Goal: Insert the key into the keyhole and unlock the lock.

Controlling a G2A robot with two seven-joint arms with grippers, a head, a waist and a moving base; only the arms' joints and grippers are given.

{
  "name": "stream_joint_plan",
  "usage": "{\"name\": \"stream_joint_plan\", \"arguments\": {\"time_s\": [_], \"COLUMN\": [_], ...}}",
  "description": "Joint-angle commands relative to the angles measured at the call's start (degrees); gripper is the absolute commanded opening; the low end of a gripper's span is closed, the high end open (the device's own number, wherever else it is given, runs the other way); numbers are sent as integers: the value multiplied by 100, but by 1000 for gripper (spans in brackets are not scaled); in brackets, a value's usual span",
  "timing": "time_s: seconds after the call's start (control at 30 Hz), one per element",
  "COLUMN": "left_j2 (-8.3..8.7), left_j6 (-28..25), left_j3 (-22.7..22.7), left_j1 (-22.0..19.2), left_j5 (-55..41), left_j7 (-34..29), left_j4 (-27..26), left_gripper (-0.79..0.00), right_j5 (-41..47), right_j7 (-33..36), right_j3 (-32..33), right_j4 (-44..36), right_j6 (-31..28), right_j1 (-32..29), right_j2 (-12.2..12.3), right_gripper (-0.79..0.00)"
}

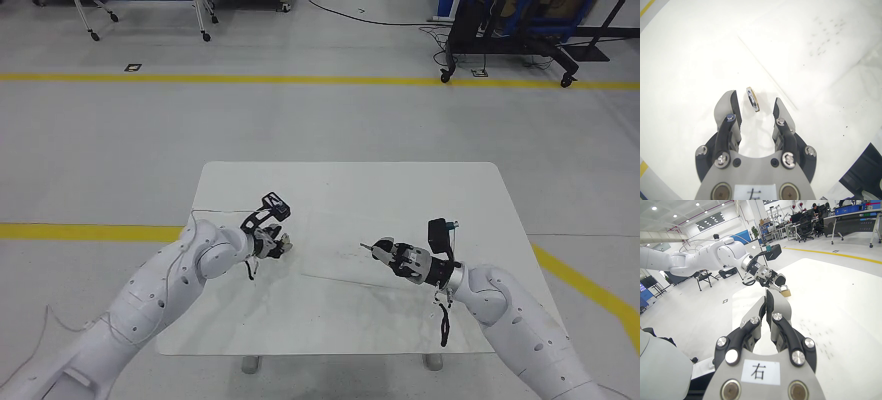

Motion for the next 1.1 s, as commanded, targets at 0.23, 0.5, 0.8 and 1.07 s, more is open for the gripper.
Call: {"name": "stream_joint_plan", "arguments": {"time_s": [0.23,0.5,0.8,1.07], "left_j2": [-219,-324,-406,-419], "left_j6": [-35,102,283,271], "left_j3": [99,110,63,-19], "left_j1": [-141,-123,-63,-13], "left_j5": [-53,117,333,351], "left_j7": [91,128,120,334], "left_j4": [410,512,442,363], "left_gripper": [-548,-785,-785,-785], "right_j5": [0,0,0,0], "right_j7": [0,0,0,0], "right_j3": [0,0,0,0], "right_j4": [0,0,0,0], "right_j6": [0,0,0,0], "right_j1": [0,0,0,0], "right_j2": [0,0,0,0], "right_gripper": [-785,-785,-785,-785]}}
